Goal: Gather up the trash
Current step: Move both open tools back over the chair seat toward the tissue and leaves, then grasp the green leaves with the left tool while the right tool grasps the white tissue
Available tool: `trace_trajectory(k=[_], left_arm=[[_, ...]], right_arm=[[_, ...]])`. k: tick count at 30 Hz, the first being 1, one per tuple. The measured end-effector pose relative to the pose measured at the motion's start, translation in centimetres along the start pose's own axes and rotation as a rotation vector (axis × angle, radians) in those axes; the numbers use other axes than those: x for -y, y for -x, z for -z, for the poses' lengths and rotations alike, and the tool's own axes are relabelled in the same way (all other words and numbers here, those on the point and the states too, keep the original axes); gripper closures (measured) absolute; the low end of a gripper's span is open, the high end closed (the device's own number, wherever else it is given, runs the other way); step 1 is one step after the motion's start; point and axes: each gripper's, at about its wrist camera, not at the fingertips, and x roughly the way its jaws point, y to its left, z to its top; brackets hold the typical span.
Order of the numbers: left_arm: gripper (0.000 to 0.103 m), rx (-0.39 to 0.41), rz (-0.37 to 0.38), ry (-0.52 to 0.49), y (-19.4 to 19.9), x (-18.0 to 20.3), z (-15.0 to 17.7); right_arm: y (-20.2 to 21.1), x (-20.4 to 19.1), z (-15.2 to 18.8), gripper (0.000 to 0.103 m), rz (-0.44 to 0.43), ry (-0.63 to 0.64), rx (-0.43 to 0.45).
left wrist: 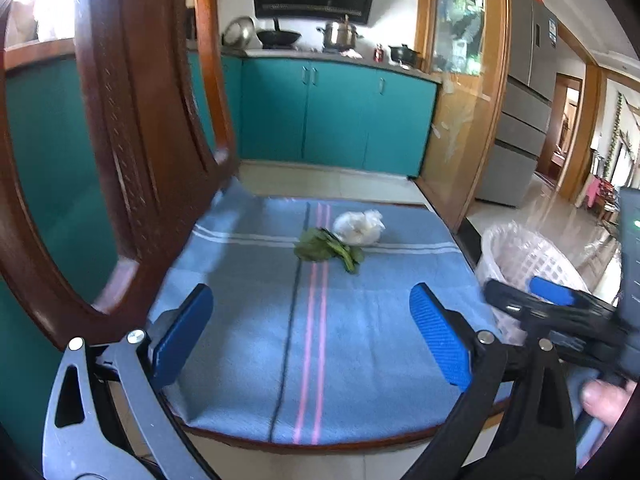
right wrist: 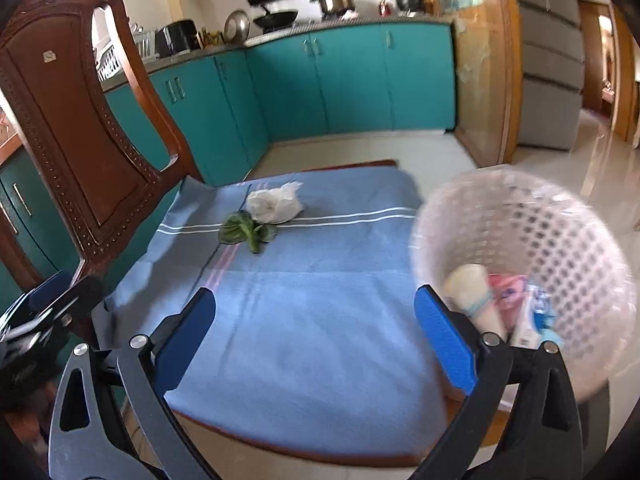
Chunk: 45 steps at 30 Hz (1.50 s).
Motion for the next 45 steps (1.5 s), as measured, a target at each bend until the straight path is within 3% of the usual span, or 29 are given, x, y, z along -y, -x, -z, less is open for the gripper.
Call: trace_trajectory(k=[5, 10, 14, 16, 17, 18, 19, 21, 27, 30, 32, 36, 38, 41, 45], left_arm=[[0.005, -0.003, 0.002, 0.069, -0.4, -1.9, -0.6], [0.005, -0.014, 0.011, 0.141, -0.8, -4.2, -1.3], [0.005, -0.026, 0.01, 0.158, -1.3, -4.9, -1.4], [0.005, -0.036, 0.014, 0.163, -1.5, -5.0, -1.4], [0.005, -0.041, 0.016, 0.161, -1.6, -4.8, -1.3], [0.005, -0.046, 0.017, 0.157, -1.8, -4.7, -1.2], [0.005, -0.05, 0.016, 0.151, -2.1, -4.6, -1.2], [0.005, -0.061, 0.018, 0.143, -2.4, -4.3, -1.0], [0.005, -0.097, 0.023, 0.091, -4.0, -1.9, -0.2], [0.005, -0.127, 0.035, 0.078, -5.0, -0.6, 0.4], [0.005, -0.147, 0.068, 0.101, -6.2, 0.2, 0.4], [0.011, -0.218, 0.07, 0.167, -10.7, 1.2, -0.8], [0.013, -0.235, 0.044, 0.186, -13.8, 1.9, -2.0], [0.019, -0.267, 0.001, 0.208, -17.9, 2.6, -3.4], [0.024, -0.345, -0.078, 0.196, -23.3, 3.3, -4.4]], right_arm=[[-7.5, -2.4, -4.0, 0.005, -0.015, -0.015, -0.064], [-15.0, -4.9, -7.8, 0.005, 0.041, -0.008, -0.127], [-19.5, -6.7, -8.9, 0.007, 0.079, 0.038, -0.185], [-21.5, -7.1, -8.7, 0.022, 0.122, 0.067, -0.226], [-21.9, -7.0, -8.6, 0.04, 0.125, 0.067, -0.242], [-22.1, -6.6, -8.5, 0.045, 0.121, 0.06, -0.257], [-21.8, -6.4, -8.4, 0.055, 0.111, 0.05, -0.248], [-19.9, -5.7, -8.5, 0.063, 0.081, 0.04, -0.216], [-6.7, -2.0, -7.8, 0.063, -0.087, -0.053, 0.0], [1.5, 0.7, -4.7, 0.063, -0.151, -0.103, 0.081], [4.1, 2.1, -2.7, 0.062, -0.17, -0.14, 0.095], [5.2, 3.9, 0.7, 0.061, -0.135, -0.161, 0.092], [4.1, 4.3, 0.8, 0.062, -0.181, -0.161, 0.043], [4.6, 4.9, 0.6, 0.062, -0.149, -0.139, 0.069], [4.8, 5.4, 0.1, 0.061, -0.2, -0.172, 0.06]])
